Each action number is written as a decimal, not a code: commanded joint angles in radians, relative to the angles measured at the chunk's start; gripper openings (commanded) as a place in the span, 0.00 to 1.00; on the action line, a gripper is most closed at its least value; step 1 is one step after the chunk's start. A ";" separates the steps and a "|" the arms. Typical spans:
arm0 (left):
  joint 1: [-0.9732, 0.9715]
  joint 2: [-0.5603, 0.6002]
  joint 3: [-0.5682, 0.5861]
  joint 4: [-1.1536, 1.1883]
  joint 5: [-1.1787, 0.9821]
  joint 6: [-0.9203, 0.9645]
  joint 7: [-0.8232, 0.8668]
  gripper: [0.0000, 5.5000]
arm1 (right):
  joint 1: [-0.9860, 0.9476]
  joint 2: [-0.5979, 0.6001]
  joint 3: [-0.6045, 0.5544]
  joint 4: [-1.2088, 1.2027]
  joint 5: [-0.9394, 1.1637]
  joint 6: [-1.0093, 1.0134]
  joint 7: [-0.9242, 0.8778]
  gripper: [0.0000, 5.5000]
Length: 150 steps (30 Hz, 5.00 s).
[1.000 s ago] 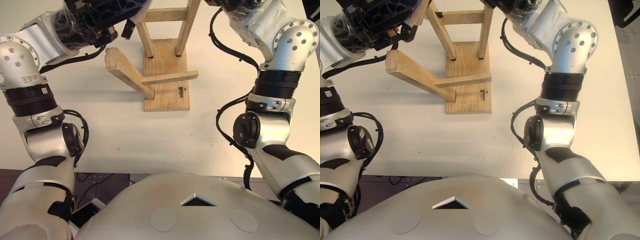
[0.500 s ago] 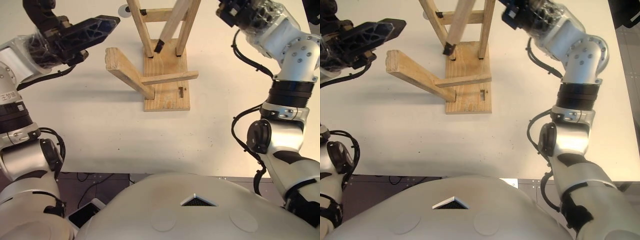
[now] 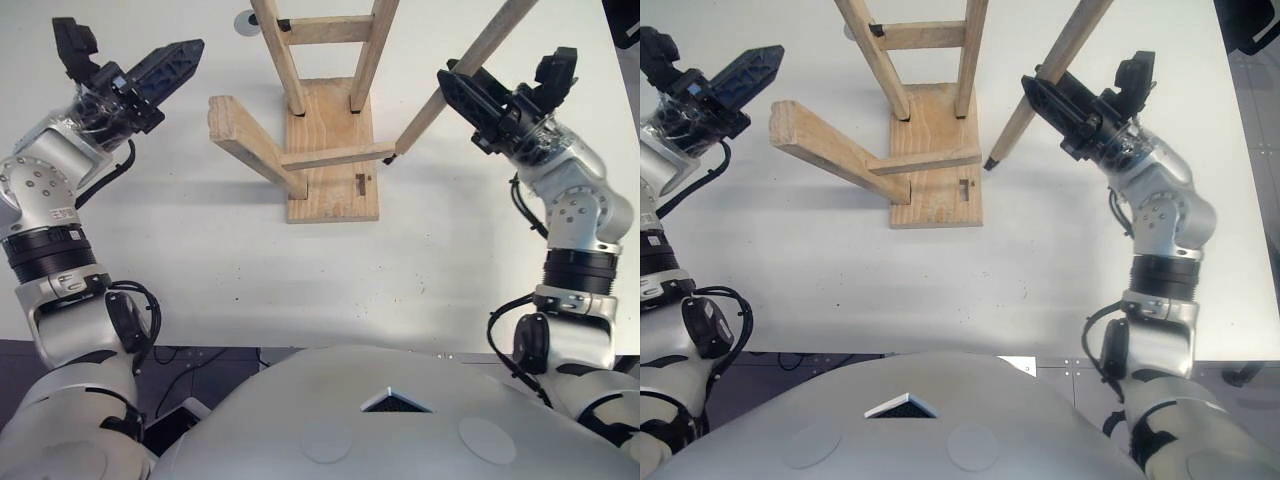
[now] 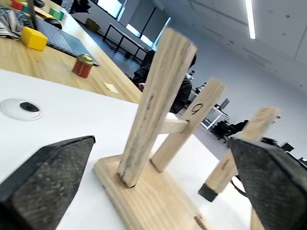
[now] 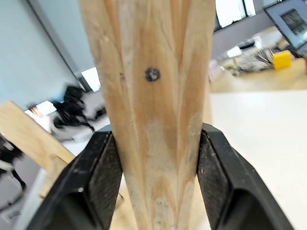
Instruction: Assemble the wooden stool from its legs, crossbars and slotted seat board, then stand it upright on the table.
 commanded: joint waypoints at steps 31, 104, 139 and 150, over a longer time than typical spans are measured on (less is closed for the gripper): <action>-0.011 0.000 0.001 0.042 0.068 -0.009 0.024 0.92 | 0.007 -0.238 0.275 0.182 -0.317 -0.290 0.351 0.37; -0.739 0.099 -0.631 -0.125 0.250 0.070 -0.419 0.89 | -0.126 -0.307 0.663 0.030 -0.457 0.058 0.165 0.37; -0.681 -0.207 -1.165 0.351 0.852 -0.176 -0.647 0.14 | -0.191 -0.206 0.704 -0.157 -0.483 0.128 0.027 0.37; -0.478 -0.205 -1.147 0.172 0.862 -0.030 -0.612 0.14 | -0.247 -0.193 0.913 -0.142 -0.669 0.097 0.034 0.37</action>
